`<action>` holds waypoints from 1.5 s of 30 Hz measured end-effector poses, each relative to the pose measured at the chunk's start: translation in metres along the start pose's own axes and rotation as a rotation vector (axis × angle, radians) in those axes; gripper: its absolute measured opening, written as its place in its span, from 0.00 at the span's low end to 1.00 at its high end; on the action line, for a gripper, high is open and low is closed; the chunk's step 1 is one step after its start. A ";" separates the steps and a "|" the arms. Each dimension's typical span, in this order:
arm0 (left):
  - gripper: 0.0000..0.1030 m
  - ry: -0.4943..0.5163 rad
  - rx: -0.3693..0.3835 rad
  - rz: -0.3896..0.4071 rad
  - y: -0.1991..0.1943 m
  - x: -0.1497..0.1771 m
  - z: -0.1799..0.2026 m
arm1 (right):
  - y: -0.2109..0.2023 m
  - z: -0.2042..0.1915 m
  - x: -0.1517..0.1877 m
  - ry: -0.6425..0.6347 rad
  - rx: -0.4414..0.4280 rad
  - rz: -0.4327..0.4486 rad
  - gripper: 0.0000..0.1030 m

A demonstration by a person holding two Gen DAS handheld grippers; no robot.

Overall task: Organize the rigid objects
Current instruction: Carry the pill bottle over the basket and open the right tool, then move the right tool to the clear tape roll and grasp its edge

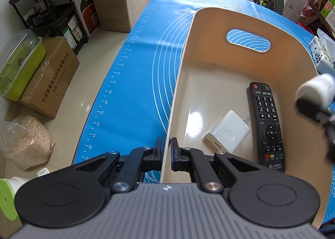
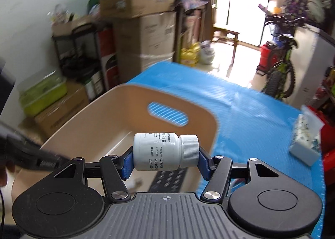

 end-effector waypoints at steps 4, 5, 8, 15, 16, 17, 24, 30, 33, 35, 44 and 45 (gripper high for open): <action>0.08 0.000 0.001 0.000 0.000 0.000 0.000 | 0.016 -0.018 0.009 -0.051 -0.007 -0.064 0.62; 0.08 0.000 0.001 0.000 0.000 0.000 0.000 | 0.021 -0.019 0.012 -0.054 -0.011 -0.087 0.62; 0.08 -0.001 0.002 0.001 0.000 0.000 0.000 | 0.032 -0.024 0.019 -0.063 -0.010 -0.136 0.62; 0.08 -0.002 0.002 0.001 0.002 0.000 0.001 | 0.031 -0.033 0.022 -0.110 -0.001 -0.135 0.66; 0.08 -0.002 0.003 0.001 0.001 0.000 0.001 | 0.029 -0.031 0.022 -0.101 -0.011 -0.133 0.66; 0.08 -0.002 0.002 0.001 0.001 0.000 0.001 | 0.028 -0.030 0.021 -0.092 -0.018 -0.131 0.67; 0.08 -0.002 0.002 0.001 0.001 0.000 0.001 | 0.002 -0.013 0.015 -0.043 -0.039 -0.056 0.75; 0.08 -0.002 0.001 0.000 0.001 0.000 0.001 | -0.022 0.026 0.007 0.032 0.006 -0.004 0.77; 0.08 -0.003 0.002 0.001 0.001 0.000 0.001 | -0.025 0.051 0.006 0.076 0.054 0.010 0.77; 0.08 -0.002 0.001 0.001 0.001 0.000 0.001 | -0.025 0.070 0.007 0.113 0.081 0.020 0.77; 0.08 -0.002 0.001 0.000 0.001 0.000 0.001 | 0.025 0.140 0.027 0.271 0.184 -0.068 0.77; 0.08 -0.002 0.000 0.000 0.001 0.000 0.001 | 0.033 0.143 0.031 0.292 0.181 -0.085 0.77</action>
Point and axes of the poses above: each gripper's, at about its wrist camera, not at the fingertips, and y roughly the way its jaws point, z to its right, x to its underside, the point moved 7 cm from there along y, roughly the way its jaws point, and after that the axes turned 15 degrees about -z, right-handed, at the moved point
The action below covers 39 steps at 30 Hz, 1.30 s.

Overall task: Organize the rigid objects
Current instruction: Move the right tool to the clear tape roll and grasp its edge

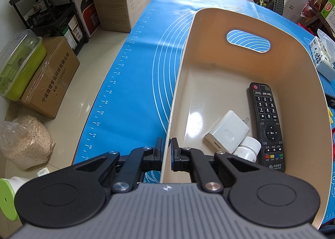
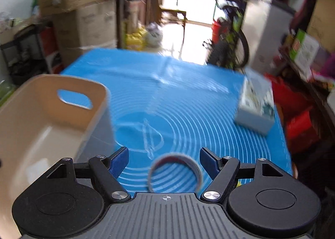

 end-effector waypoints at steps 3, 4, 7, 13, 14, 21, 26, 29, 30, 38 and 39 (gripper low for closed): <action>0.08 0.000 0.000 0.000 0.000 0.000 0.000 | 0.022 0.010 0.004 0.041 0.014 -0.035 0.77; 0.08 0.000 -0.001 0.000 0.000 0.000 0.000 | 0.029 0.012 0.005 0.047 0.024 -0.044 0.77; 0.08 -0.001 -0.006 0.000 0.000 0.000 0.000 | 0.047 0.020 0.005 0.042 0.067 -0.058 0.76; 0.08 0.000 -0.008 0.000 -0.001 0.000 0.000 | 0.073 0.027 0.007 0.033 0.122 -0.103 0.74; 0.08 0.000 -0.008 0.000 -0.001 0.000 0.000 | 0.076 0.027 0.008 0.025 0.125 -0.106 0.73; 0.08 0.000 -0.008 0.000 -0.001 -0.001 0.000 | 0.077 0.032 0.008 0.045 0.110 -0.094 0.68; 0.08 0.000 -0.008 0.000 -0.001 -0.001 0.000 | 0.077 0.032 0.009 0.050 0.064 -0.094 0.59; 0.08 0.000 -0.008 0.000 -0.001 -0.001 0.000 | 0.076 0.025 0.009 0.027 0.047 -0.097 0.43; 0.08 0.000 -0.008 0.000 -0.001 -0.001 0.000 | 0.075 0.024 0.009 0.021 0.042 -0.097 0.39; 0.08 0.000 -0.008 0.000 -0.001 -0.001 0.000 | 0.072 0.031 0.012 0.057 0.025 -0.092 0.17; 0.08 0.000 -0.008 0.000 -0.001 -0.001 0.000 | 0.072 0.031 0.012 0.056 0.025 -0.093 0.17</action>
Point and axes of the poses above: each gripper's, at about its wrist camera, not at the fingertips, and y roughly the way its jaws point, z to its right, x to its underside, the point moved 7 cm from there along y, roughly the way its jaws point, and after that the axes turned 15 degrees about -z, right-handed, at the moved point
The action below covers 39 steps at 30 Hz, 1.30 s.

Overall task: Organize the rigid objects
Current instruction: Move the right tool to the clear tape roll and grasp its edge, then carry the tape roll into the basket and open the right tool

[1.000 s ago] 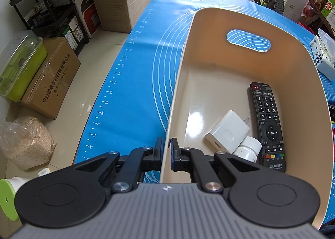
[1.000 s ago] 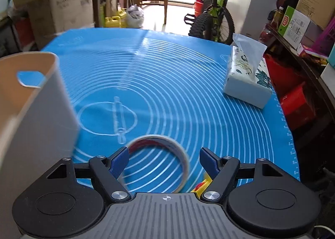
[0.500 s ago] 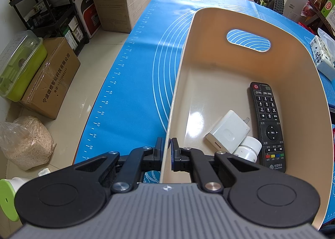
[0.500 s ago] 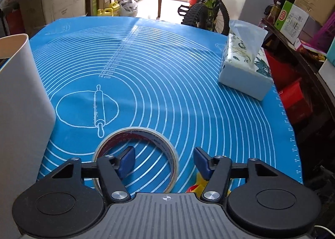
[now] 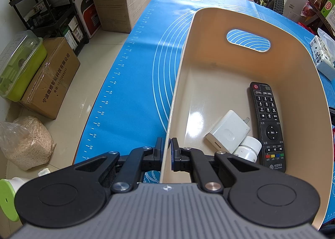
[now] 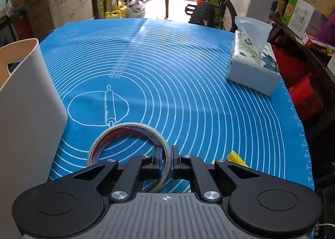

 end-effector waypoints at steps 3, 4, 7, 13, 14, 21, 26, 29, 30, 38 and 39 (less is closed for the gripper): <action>0.08 0.000 0.001 0.000 0.000 0.000 0.000 | -0.002 0.000 0.001 0.001 0.001 0.006 0.17; 0.08 0.000 0.001 0.000 0.000 0.000 0.000 | -0.004 -0.001 0.001 0.003 0.000 0.011 0.16; 0.08 0.000 0.001 0.000 0.000 0.000 0.000 | -0.013 -0.001 0.000 -0.009 0.016 0.049 0.16; 0.08 -0.002 0.003 -0.001 0.000 0.000 0.000 | -0.034 -0.001 -0.004 0.004 0.022 0.116 0.16; 0.08 -0.002 0.004 -0.001 0.000 0.000 0.000 | -0.038 0.000 -0.005 0.008 0.023 0.124 0.16; 0.08 -0.001 0.004 -0.001 0.000 0.000 0.001 | -0.075 -0.008 -0.009 0.025 -0.028 0.209 0.16; 0.07 -0.001 0.004 -0.001 0.000 0.000 0.001 | -0.113 -0.028 -0.010 -0.002 -0.085 0.293 0.16; 0.07 -0.001 0.003 -0.001 0.000 0.000 0.001 | -0.129 -0.036 -0.012 -0.014 -0.053 0.336 0.17; 0.07 -0.002 0.004 -0.001 0.000 0.000 0.001 | -0.133 -0.035 -0.013 -0.008 -0.063 0.343 0.17; 0.07 -0.001 0.005 -0.001 0.001 0.000 0.003 | -0.150 -0.038 -0.021 0.007 -0.097 0.372 0.16; 0.07 -0.001 0.004 -0.001 0.001 0.000 0.003 | -0.154 -0.040 -0.021 0.002 -0.103 0.379 0.16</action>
Point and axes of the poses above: each gripper's, at about its wrist camera, not at the fingertips, and y roughly the way its jaws point, z to its right, x to its underside, the point moved 7 cm from there along y, roughly the way its jaws point, and after that the axes turned 15 degrees about -z, right-handed, at the moved point
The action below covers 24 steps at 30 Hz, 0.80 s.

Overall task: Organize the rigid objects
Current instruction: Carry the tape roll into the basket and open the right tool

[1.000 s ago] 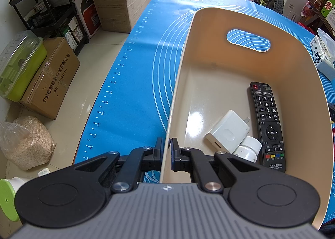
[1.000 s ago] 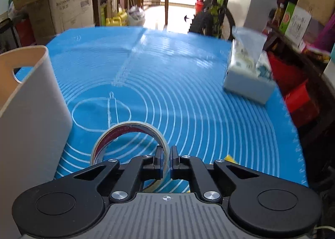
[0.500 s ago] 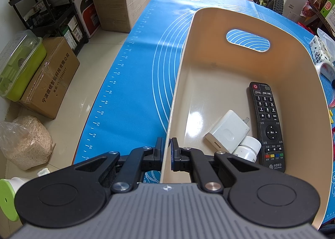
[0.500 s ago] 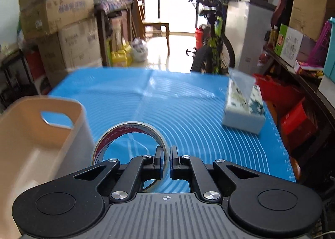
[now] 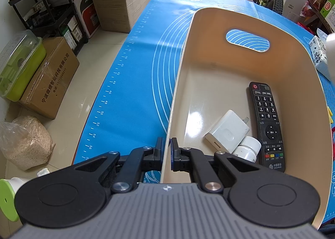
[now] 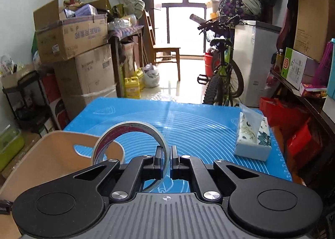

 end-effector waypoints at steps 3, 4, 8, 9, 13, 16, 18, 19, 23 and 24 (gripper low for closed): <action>0.07 -0.001 0.001 0.000 0.000 0.000 0.000 | -0.008 -0.013 -0.003 -0.024 -0.033 0.010 0.16; 0.07 -0.001 0.001 0.000 0.000 0.000 0.000 | -0.011 -0.020 -0.004 -0.035 -0.045 0.010 0.16; 0.07 0.000 0.001 0.000 0.000 0.000 0.000 | -0.012 -0.052 0.003 -0.101 -0.098 -0.012 0.16; 0.07 0.000 0.001 0.000 0.000 0.000 0.000 | -0.010 -0.062 0.007 -0.122 -0.108 -0.024 0.16; 0.08 0.000 0.001 0.000 0.000 0.000 0.000 | -0.003 -0.096 0.027 -0.224 -0.120 -0.066 0.16; 0.07 0.000 0.002 0.000 0.000 0.000 0.000 | 0.003 -0.111 0.039 -0.260 -0.132 -0.105 0.16; 0.07 0.000 0.001 0.000 0.000 0.000 0.000 | 0.009 -0.118 0.045 -0.274 -0.136 -0.139 0.16; 0.07 0.000 0.000 0.000 0.000 0.000 0.000 | 0.012 -0.121 0.048 -0.283 -0.137 -0.160 0.16; 0.08 -0.001 0.001 0.000 0.000 0.000 0.000 | 0.022 -0.126 0.060 -0.310 -0.126 -0.216 0.17; 0.08 0.000 0.000 0.000 0.000 0.000 0.000 | 0.025 -0.127 0.062 -0.313 -0.129 -0.231 0.19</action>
Point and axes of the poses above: each gripper's, at about its wrist camera, not at the fingertips, and y roughly the way its jaws point, z to its right, x to its underside, the point moved 7 cm from there along y, roughly the way its jaws point, and after that the axes turned 15 degrees about -z, right-handed, at the moved point
